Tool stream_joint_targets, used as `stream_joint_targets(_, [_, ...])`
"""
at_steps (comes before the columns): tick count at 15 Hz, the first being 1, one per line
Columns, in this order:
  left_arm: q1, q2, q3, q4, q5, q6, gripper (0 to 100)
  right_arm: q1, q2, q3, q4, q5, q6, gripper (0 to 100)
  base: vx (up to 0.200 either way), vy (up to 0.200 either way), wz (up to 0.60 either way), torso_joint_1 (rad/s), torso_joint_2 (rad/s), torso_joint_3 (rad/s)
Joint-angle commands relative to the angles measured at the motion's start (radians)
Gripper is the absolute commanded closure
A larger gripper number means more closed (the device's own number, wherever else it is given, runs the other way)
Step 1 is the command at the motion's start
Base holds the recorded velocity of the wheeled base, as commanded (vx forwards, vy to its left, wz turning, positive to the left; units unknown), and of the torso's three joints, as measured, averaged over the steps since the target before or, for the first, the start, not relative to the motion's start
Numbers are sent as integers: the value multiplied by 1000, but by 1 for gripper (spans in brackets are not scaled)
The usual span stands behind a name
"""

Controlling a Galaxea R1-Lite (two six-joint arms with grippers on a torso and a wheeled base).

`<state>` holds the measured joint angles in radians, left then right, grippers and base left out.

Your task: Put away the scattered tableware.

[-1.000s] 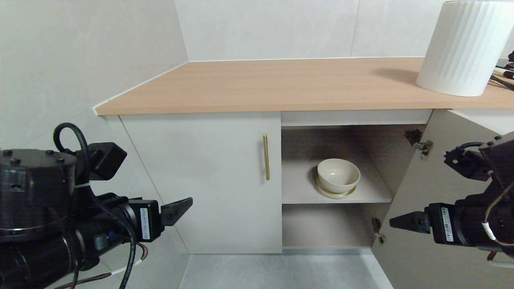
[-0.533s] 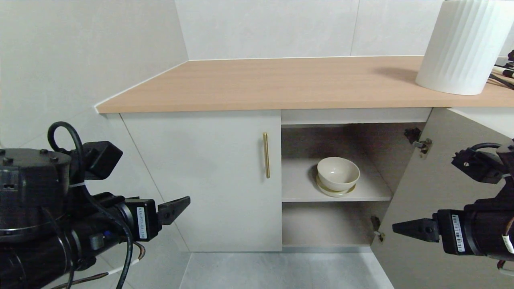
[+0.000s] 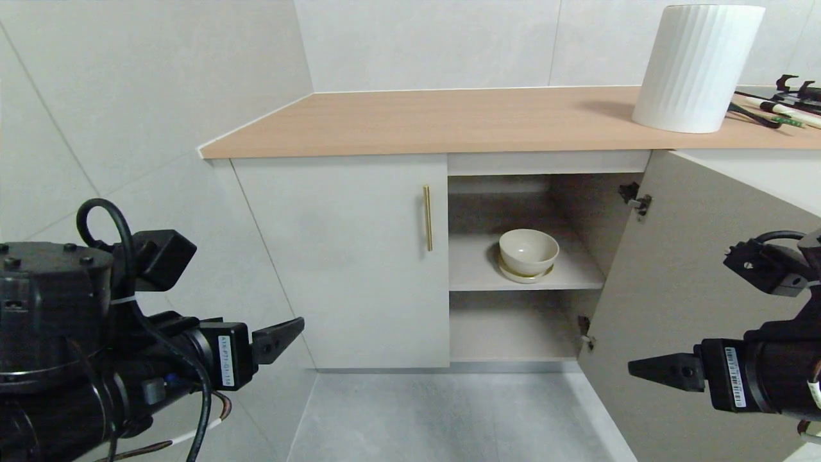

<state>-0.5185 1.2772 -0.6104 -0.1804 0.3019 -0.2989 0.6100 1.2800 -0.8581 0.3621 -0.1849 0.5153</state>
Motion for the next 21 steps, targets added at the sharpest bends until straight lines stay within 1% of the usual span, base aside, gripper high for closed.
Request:
stream_joint_targets(1, [0, 1, 3, -1, 0, 0, 0, 1, 4, 2, 0, 1, 0, 0, -200, 0, 0, 2, 2, 2])
stream_joint_targets(4, [0, 1, 3, -1, 0, 0, 0, 1, 2, 1, 0, 1, 0, 0, -200, 0, 0, 12, 2, 6])
stream_joint_targets(12, [0, -2, 6, -1, 2, 0, 0, 2, -14, 2, 3, 4, 0, 0, 0, 0, 0, 0, 0, 0])
stream_joint_targets(15, [0, -4, 6, -1, 2, 0, 0, 4, -42, -9, 63, 12, -3, 0, 0, 0, 0, 0, 0, 0])
stream_joint_targets(21, [0, -4, 6, -1, 2, 1, 0, 2, -62, -10, 89, 12, -31, 0, 0, 0, 0, 0, 0, 0])
